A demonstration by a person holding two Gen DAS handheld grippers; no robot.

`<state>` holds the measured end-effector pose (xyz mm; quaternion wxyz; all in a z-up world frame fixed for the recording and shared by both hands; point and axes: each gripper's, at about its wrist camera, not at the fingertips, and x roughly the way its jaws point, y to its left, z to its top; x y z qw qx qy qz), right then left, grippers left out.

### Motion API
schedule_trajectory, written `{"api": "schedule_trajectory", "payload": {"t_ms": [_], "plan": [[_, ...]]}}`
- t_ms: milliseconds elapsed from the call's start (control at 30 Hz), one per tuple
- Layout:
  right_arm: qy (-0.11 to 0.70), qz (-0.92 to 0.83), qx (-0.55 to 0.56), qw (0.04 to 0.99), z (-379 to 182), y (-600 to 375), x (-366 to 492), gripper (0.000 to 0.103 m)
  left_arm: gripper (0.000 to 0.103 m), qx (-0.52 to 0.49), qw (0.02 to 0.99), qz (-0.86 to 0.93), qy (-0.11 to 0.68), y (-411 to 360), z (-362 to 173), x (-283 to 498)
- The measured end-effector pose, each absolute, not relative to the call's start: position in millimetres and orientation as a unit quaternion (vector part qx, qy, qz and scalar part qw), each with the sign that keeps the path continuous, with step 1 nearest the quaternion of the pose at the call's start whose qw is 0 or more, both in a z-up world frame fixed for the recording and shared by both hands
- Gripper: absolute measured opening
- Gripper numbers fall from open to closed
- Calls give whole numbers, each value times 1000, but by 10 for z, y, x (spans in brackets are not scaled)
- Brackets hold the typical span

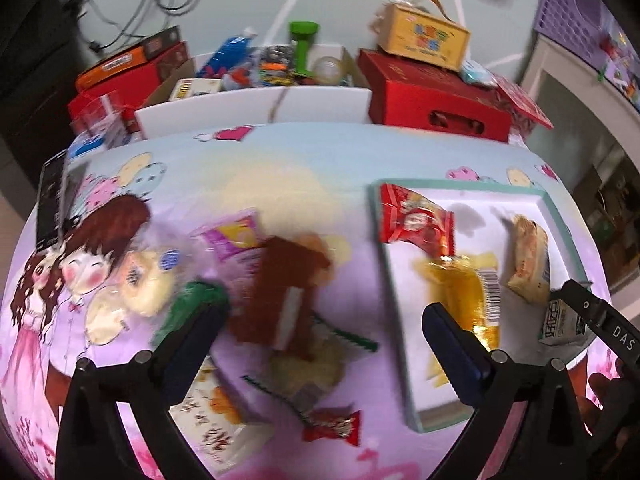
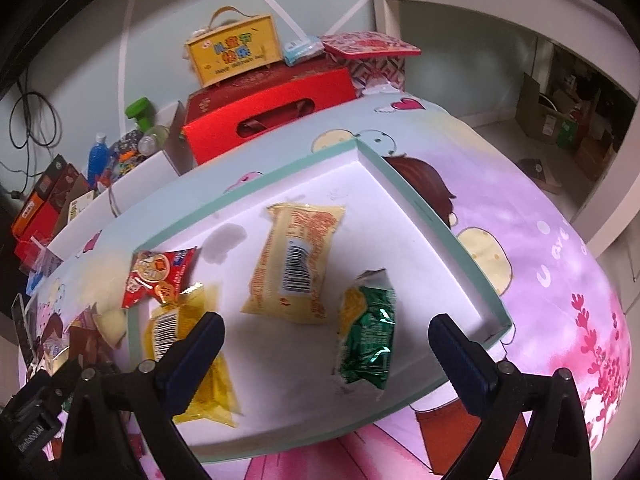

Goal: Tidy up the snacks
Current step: 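Move both tools back toward the remaining snacks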

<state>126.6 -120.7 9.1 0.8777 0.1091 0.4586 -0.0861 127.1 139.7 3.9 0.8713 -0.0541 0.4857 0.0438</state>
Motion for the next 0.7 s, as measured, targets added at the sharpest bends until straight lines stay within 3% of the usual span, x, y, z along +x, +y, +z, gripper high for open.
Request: {"api": "schedule_trajectory", "payload": {"t_ms": [700], "plan": [[422,78,59,901,363,23,1084,103,101,-175,841,160,487,2749,49,644]]}}
